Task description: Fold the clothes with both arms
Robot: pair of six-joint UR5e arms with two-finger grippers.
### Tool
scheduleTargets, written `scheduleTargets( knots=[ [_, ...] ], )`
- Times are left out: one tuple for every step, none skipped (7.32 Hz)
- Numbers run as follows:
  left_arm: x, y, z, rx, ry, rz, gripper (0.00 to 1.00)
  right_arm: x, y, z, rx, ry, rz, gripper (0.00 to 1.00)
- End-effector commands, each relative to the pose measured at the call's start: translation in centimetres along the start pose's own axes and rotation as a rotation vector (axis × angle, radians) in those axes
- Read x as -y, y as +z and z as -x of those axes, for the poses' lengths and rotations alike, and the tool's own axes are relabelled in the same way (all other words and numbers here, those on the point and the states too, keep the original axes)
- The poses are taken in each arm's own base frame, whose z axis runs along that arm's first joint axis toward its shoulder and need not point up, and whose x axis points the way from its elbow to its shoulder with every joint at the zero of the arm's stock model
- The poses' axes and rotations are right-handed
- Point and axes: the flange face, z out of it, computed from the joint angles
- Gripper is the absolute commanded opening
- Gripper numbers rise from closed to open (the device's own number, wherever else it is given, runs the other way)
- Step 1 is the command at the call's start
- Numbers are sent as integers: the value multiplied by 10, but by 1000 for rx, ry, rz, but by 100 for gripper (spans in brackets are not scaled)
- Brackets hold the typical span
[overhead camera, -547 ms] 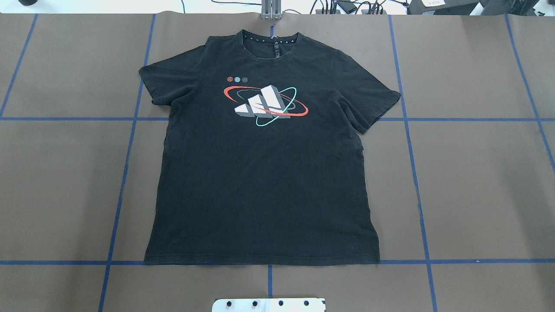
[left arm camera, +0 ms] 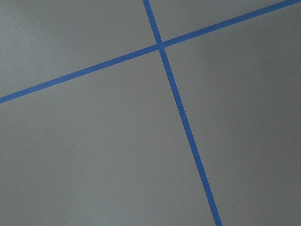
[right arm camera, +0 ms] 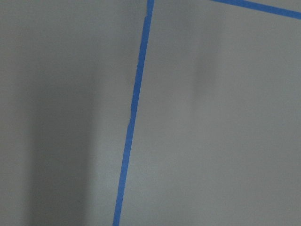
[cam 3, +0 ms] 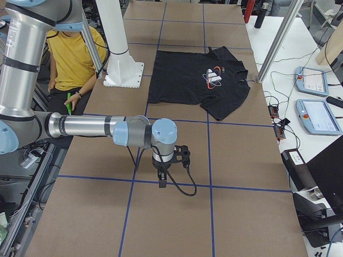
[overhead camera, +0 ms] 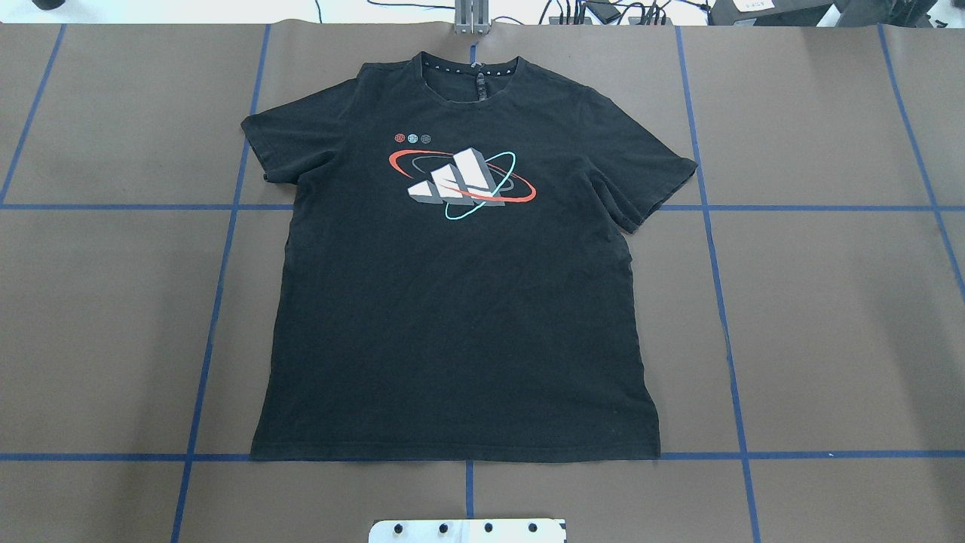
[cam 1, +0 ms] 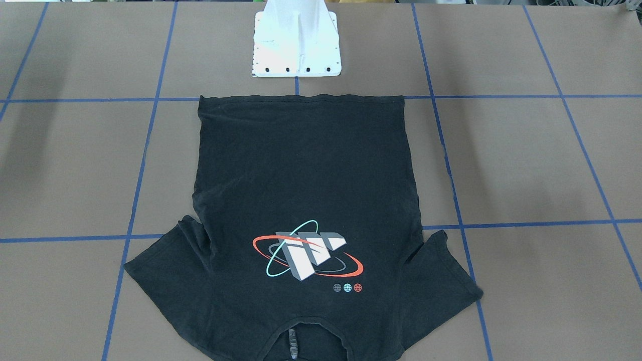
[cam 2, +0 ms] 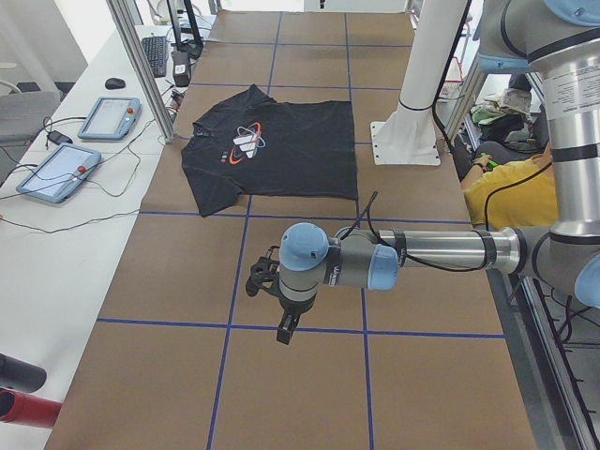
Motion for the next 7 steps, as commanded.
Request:
scheduleTargets(
  knots=[
    [11, -18, -15, 10, 36, -38, 100, 5, -15, 11, -5, -20, -30, 100],
    [20, -32, -25, 25, 73, -84, 100, 13, -20, 14, -8, -32, -42, 100],
    [24, -38, -28, 33, 99, -119, 100, 21, -26, 17, -13, -39, -58, 100],
    [31, -43, -32, 50, 150, -165, 100, 39, -38, 25, -16, -61, -87, 100],
    [40, -51, -36, 72, 219, -241, 100, 55, -51, 34, -22, -90, -123, 100],
    [48, -56, -40, 87, 280, -305, 100, 73, -66, 43, -33, -136, -182, 100],
    [74, -69, -44, 110, 355, -386, 100, 83, -73, 47, -42, -172, -227, 100]
  ],
)
